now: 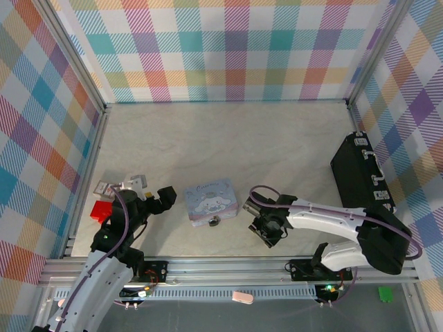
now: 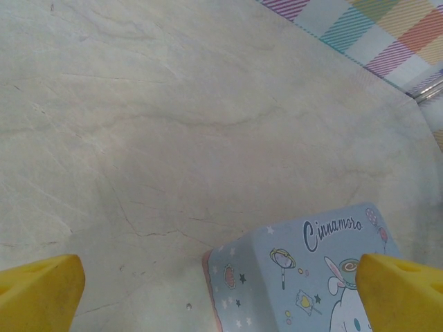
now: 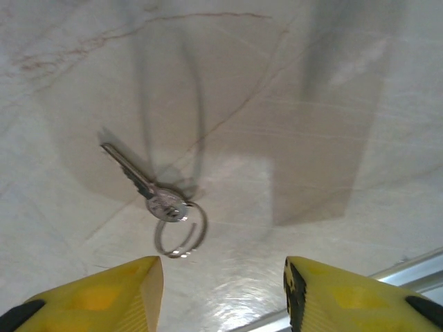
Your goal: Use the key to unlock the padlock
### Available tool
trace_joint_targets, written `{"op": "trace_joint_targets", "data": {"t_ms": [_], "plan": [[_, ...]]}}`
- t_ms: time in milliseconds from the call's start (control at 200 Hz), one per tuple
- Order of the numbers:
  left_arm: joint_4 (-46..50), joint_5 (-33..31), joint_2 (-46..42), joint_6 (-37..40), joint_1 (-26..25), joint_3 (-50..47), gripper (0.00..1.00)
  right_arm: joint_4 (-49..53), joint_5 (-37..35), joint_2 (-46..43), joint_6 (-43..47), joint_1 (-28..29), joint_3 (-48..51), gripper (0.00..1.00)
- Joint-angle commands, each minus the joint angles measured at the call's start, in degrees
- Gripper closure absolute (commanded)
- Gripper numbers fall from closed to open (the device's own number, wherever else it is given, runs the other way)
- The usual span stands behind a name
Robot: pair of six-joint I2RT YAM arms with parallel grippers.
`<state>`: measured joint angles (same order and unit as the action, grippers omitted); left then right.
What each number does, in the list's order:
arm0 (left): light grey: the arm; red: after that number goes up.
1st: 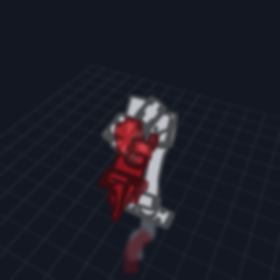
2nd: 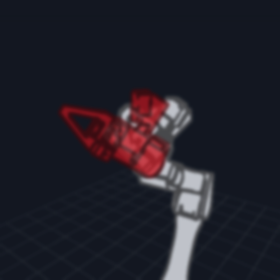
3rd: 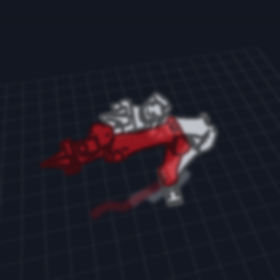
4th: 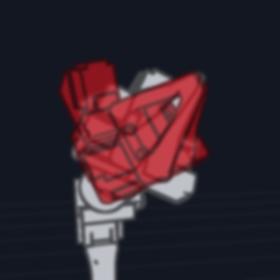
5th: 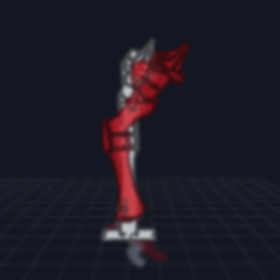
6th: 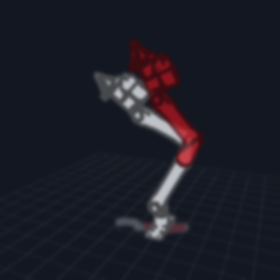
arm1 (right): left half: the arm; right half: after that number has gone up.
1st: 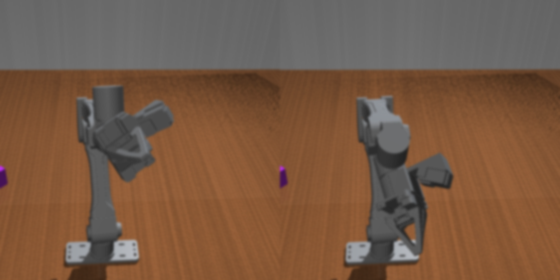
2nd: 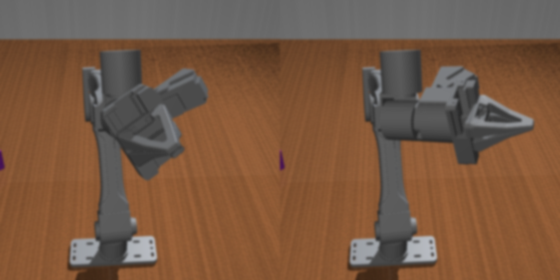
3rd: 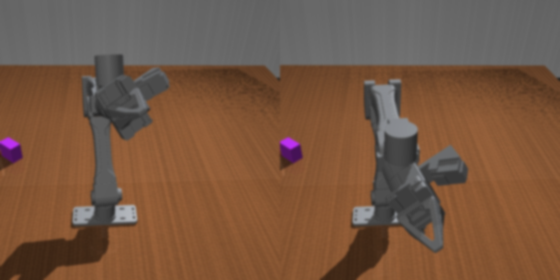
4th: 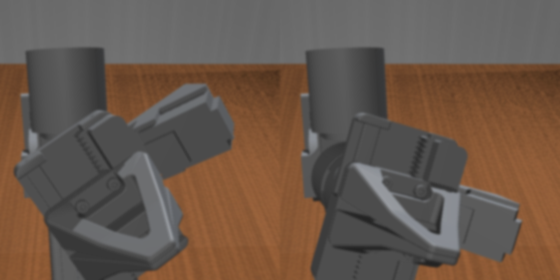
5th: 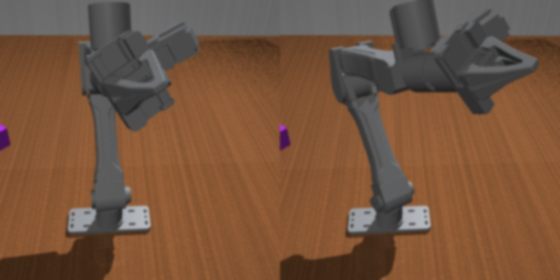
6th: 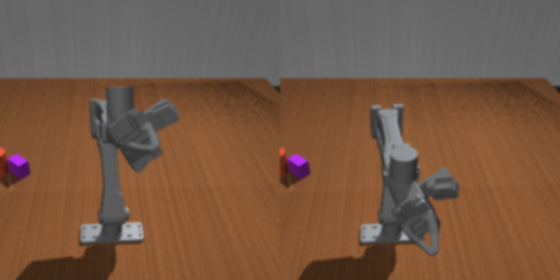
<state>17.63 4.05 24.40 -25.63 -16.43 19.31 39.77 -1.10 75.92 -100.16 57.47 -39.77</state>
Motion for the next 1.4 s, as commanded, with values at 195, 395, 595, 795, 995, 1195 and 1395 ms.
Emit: {"op": "trace_joint_targets", "data": {"t_ms": [195, 395, 595, 795, 995, 1195, 1395], "plan": [[-1.2, 1.7, -0.8, 1.1, -0.4, -0.6, 0.00, -1.7, -3.4, 0.8, -7.3, 0.5, -0.3, 0.59], [-1.2, 1.7, -0.8, 1.1, -0.4, -0.6, 0.00, -5.3, -2.7, 2.5, -8.2, 0.5, 0.9, 0.64], [-1.2, 2.8, -0.6, 1.3, -0.4, -0.9, 0.00, -3.8, -2.2, 4.6, -7.7, 0.5, 0.4, 0.67], [-3.4, 3.1, -0.5, 1.4, -0.4, -0.9, 0.00, -1.8, -3.8, 4.1, -7.4, 0.5, 1.0, 0.77], [-3.6, 3.2, -0.5, 1.5, -0.4, -1.1, 0.00, -3.3, -4.0, 3.4, -7.2, 0.4, 2.5, 0.87], [-4.1, 3.4, -0.4, 1.5, -0.4, -1.2, 0.00, -3.9, -5.3, 2.3, -6.3, 0.5, 2.9, 0.93], [-4.7, 3.5, -0.1, 1.6, -0.4, -1.4, 0.00, -7.7, -9.4, -3.3, -2.5, 0.5, 4.4, 0.99]]}}
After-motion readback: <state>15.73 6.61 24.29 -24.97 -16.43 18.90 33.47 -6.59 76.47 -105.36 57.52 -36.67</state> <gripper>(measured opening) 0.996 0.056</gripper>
